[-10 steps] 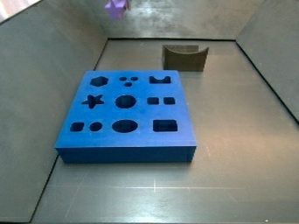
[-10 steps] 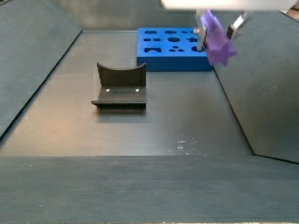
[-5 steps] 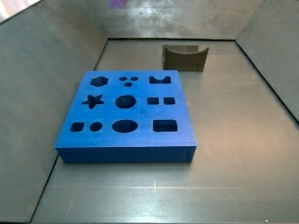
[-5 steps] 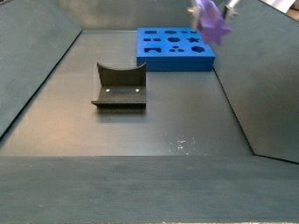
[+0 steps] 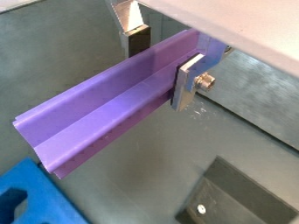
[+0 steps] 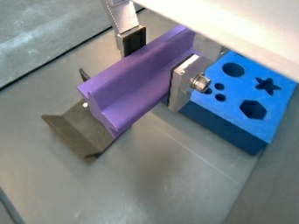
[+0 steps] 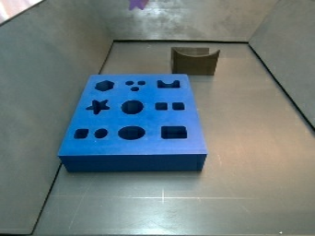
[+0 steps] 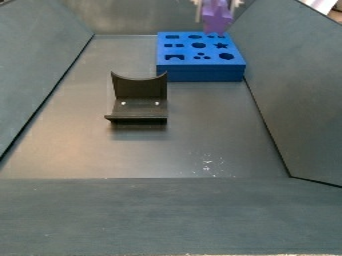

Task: Pick up the star object. Move up. Place the star object on the fixture. Regrasp the star object. Move to above the board. Insert the star object.
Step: Place the star object on the fixture.

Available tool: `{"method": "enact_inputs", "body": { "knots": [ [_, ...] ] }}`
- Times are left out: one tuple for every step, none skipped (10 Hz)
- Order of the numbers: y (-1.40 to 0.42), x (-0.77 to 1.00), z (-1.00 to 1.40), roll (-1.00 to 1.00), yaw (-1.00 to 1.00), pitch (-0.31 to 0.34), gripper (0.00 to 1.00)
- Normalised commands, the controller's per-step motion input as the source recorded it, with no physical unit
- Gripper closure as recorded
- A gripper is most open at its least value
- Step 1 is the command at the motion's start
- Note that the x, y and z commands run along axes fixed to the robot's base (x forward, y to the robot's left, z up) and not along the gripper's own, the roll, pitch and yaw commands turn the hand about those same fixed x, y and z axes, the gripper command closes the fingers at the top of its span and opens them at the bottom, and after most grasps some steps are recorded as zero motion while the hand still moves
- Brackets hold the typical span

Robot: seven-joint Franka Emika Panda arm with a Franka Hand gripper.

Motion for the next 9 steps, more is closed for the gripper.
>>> {"method": "enact_inputs", "body": {
  "knots": [
    [-0.23,1.00,0.06,-0.05,0.02,0.142,1.00],
    [-0.20,1.00,0.06,-0.05,0.02,0.146,1.00],
    [-0.19,1.00,0.05,-0.05,0.03,0.146,1.00],
    [-0.16,1.00,0.05,-0.05,0.03,0.148,1.00],
    [-0.15,1.00,0.05,-0.06,0.03,0.156,1.00],
    [-0.13,1.00,0.04,-0.06,0.03,0.160,1.00],
    [-0.12,1.00,0.04,-0.06,0.04,0.154,1.00],
    [0.26,1.00,-0.23,-1.00,0.12,-0.009,1.00],
    [0.28,1.00,-0.24,-1.00,0.11,-0.009,1.00]
  ]
}}
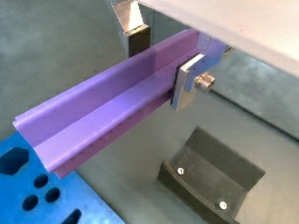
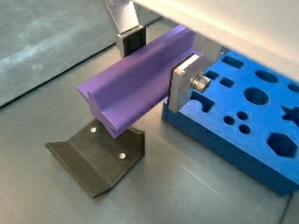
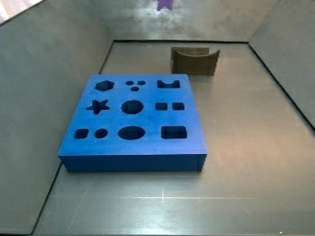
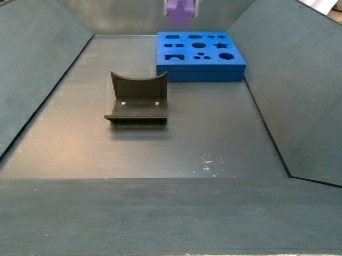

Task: Pick up the star object. Move up. Place the star object on the fixture. Regrasp the star object. Move to above the board. Insert the star object.
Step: Place the star object on the fixture.

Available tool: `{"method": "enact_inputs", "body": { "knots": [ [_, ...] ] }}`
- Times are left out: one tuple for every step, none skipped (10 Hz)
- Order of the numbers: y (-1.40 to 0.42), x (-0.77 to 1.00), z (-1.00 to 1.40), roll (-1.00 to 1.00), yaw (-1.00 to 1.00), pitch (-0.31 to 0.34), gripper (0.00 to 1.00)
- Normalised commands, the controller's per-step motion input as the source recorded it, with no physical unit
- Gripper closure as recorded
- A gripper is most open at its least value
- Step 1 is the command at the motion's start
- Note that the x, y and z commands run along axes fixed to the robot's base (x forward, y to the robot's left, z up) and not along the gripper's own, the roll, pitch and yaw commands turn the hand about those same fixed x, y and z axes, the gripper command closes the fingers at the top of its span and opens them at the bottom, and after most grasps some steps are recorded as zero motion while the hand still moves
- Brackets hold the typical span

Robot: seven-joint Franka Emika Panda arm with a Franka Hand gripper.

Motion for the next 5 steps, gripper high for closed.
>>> {"method": "enact_inputs", "body": {
  "knots": [
    [0.24,1.00,-0.19,-1.00,0.08,-0.011,1.00],
    [0.18,1.00,-0.15,-1.00,0.07,-0.006,1.00],
    [0.14,1.00,-0.11,-1.00,0.06,0.015,1.00],
    [0.12,0.99,-0.08,-1.00,0.05,0.039,1.00],
    [0.09,0.91,-0.05,-1.00,0.04,0.062,1.00]
  ]
}}
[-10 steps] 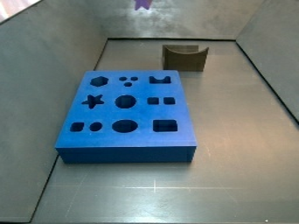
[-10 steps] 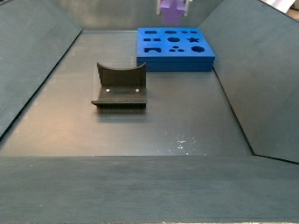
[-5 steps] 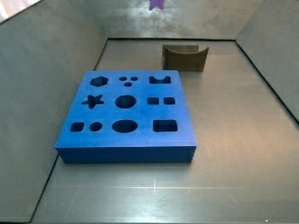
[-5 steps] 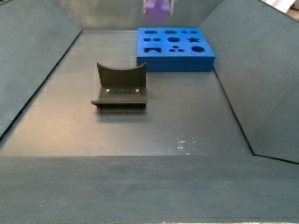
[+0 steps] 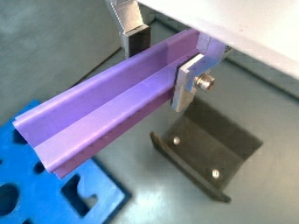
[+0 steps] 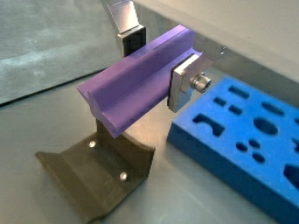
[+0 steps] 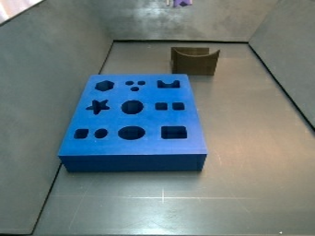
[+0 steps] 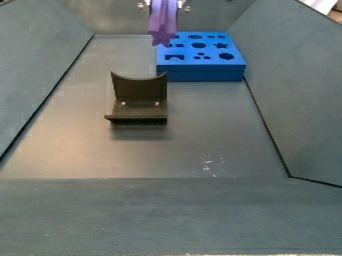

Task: Pick up the star object. Move up. Place the star object on the fixture. Regrasp the star object. Move to above the board. Insert the star object.
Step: Place the star object on the fixture.

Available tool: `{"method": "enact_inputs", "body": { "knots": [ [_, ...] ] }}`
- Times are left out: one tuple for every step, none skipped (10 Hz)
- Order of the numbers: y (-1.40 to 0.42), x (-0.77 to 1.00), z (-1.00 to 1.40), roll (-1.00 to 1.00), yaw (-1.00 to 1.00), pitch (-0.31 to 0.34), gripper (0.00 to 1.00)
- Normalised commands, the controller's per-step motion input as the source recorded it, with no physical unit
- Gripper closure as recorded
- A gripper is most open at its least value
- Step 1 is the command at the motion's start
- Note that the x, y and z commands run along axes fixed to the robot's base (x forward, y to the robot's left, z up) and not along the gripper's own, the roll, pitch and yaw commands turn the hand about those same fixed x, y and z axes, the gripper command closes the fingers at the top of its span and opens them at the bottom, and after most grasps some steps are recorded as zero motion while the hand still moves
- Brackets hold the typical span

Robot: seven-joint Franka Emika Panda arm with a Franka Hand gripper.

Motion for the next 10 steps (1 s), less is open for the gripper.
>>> {"method": "enact_inputs", "body": {
  "knots": [
    [0.07,0.81,-0.04,-1.00,0.02,0.086,1.00],
    [0.06,0.74,-0.03,-1.00,0.00,0.103,1.00],
    [0.05,0.67,-0.03,-1.00,-0.02,0.120,1.00],
    [0.05,0.58,-0.02,-0.96,-0.05,0.138,1.00],
    [0.05,0.49,-0.02,-0.75,-0.08,0.127,1.00],
    [0.05,0.42,-0.02,-0.60,-0.10,0.112,1.00],
    [0.05,0.38,-0.02,-0.50,-0.10,0.103,1.00],
    [0.04,0.30,-0.02,-0.30,-0.11,0.085,1.00],
    [0.03,0.22,-0.01,-0.21,-0.11,0.072,1.00],
    [0.13,0.15,-1.00,-1.00,-0.06,0.205,1.00]
  ]
}}
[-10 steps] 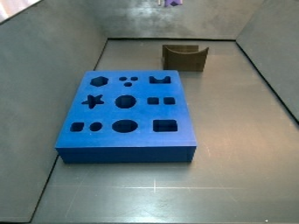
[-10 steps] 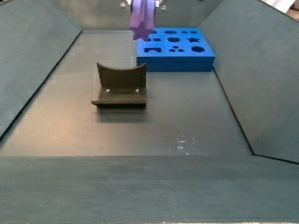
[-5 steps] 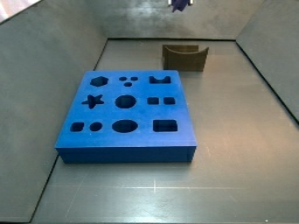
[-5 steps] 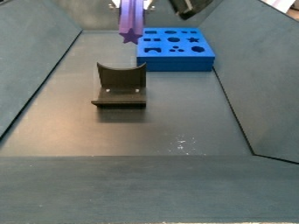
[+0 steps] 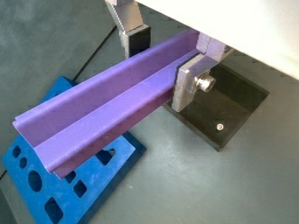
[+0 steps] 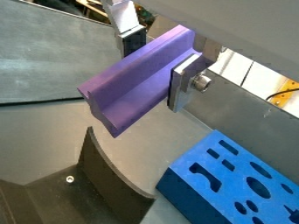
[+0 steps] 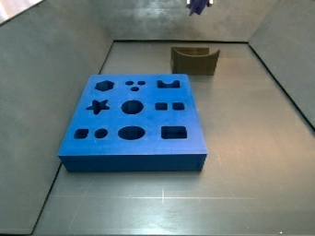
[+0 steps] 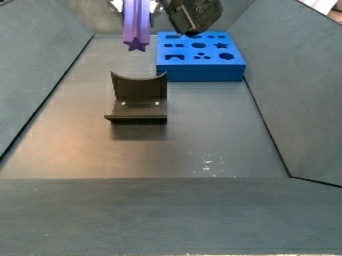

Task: Pick up the star object. Move up. Place the star object on the fixture. Regrasp the star object. Move to above the board. Insert the star object.
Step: Place the star object on the fixture.

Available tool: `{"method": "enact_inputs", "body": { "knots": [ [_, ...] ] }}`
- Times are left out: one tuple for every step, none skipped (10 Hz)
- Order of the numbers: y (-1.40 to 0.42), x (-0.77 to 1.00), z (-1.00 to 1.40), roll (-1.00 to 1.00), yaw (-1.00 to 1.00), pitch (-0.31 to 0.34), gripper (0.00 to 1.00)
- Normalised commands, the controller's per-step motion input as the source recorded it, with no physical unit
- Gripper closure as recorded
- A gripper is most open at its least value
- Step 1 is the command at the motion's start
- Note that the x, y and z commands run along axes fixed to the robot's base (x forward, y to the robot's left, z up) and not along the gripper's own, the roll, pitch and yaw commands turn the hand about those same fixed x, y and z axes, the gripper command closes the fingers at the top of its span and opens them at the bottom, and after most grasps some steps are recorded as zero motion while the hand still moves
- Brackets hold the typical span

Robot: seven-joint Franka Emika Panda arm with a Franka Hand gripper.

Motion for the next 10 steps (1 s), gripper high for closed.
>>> {"method": "enact_inputs", "body": {
  "knots": [
    [0.14,0.13,-1.00,-1.00,-0.05,0.189,1.00],
    [0.14,0.15,-1.00,-0.93,-0.12,0.197,1.00],
    [0.14,0.16,-1.00,-0.78,-0.14,0.190,1.00],
    [0.14,0.17,-1.00,-0.58,-0.17,0.155,1.00],
    [0.14,0.18,-1.00,-0.47,-0.18,0.136,1.00],
    [0.14,0.19,-1.00,-0.28,-0.19,0.093,1.00],
    [0.14,0.19,-1.00,-0.21,-0.19,0.060,1.00],
    [0.12,0.17,-0.83,-0.18,-0.17,0.028,1.00],
    [0.10,0.15,-0.64,-0.18,-0.16,0.006,1.00],
    [0.07,0.12,-0.40,-0.17,-0.14,-0.013,1.00]
  ]
}}
